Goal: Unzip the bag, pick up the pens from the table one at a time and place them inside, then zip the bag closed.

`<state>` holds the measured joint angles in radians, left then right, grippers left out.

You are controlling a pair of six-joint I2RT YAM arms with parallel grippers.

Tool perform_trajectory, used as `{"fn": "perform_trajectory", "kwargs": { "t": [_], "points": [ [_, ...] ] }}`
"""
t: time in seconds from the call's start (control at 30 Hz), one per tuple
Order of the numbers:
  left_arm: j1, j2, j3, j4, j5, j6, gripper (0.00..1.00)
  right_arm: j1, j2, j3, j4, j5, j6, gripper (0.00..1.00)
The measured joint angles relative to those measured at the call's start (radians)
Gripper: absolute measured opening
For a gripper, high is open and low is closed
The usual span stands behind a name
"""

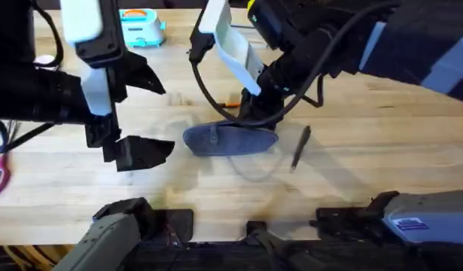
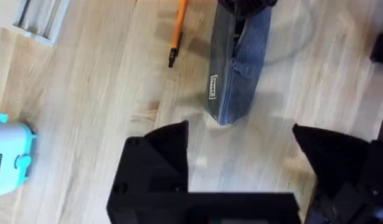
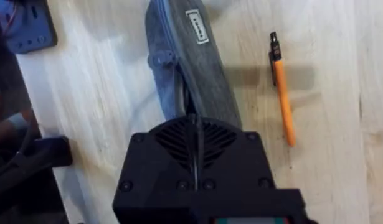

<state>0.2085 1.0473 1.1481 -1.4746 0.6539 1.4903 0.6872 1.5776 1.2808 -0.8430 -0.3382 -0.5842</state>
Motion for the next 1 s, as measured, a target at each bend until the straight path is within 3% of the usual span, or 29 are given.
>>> {"fn": "perform_trajectory", "kwargs": {
  "t": [1.0],
  "points": [
    [0.000,0.000,0.000,0.000,0.005,0.000,0.992,0.039,0.152,-0.003,0.095,0.001,0.002,0.031]
  ]
}}
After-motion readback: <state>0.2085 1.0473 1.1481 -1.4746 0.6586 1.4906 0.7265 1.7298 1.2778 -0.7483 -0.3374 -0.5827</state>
